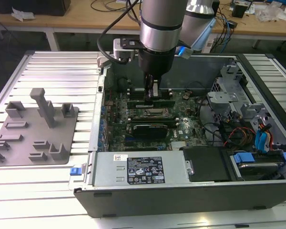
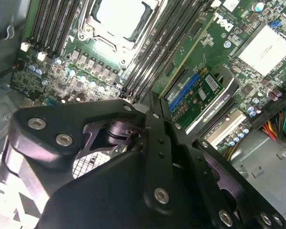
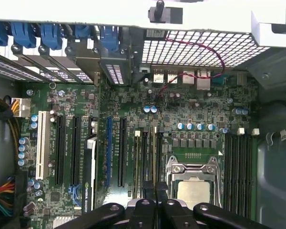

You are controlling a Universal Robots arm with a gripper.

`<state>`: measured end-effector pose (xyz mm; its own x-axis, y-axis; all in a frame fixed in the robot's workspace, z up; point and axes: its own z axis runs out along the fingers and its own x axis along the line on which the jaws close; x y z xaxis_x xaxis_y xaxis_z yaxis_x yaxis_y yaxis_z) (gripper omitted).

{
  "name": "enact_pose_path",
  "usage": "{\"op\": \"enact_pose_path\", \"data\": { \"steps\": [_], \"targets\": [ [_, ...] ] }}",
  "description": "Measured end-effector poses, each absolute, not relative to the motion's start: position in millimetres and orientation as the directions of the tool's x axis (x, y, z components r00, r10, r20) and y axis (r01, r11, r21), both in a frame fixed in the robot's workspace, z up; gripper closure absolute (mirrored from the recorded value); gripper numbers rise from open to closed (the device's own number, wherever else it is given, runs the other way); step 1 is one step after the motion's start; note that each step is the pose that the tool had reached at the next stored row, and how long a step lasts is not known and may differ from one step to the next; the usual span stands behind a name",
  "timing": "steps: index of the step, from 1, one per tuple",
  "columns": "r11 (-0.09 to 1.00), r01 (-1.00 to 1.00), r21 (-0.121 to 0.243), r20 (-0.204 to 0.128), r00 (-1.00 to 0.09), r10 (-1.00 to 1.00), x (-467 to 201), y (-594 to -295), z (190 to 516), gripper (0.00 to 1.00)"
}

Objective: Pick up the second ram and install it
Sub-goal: 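Insert the second ram into the second slot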

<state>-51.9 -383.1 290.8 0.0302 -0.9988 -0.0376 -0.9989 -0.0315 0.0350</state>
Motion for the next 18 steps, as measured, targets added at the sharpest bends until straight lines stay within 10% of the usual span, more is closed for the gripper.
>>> {"op": "enact_pose_path", "data": {
  "steps": [18],
  "targets": [
    [-0.032, -0.999, 0.035, -0.037, 0.03, -0.999, -52, -381, 256, 0.91]
  ]
}}
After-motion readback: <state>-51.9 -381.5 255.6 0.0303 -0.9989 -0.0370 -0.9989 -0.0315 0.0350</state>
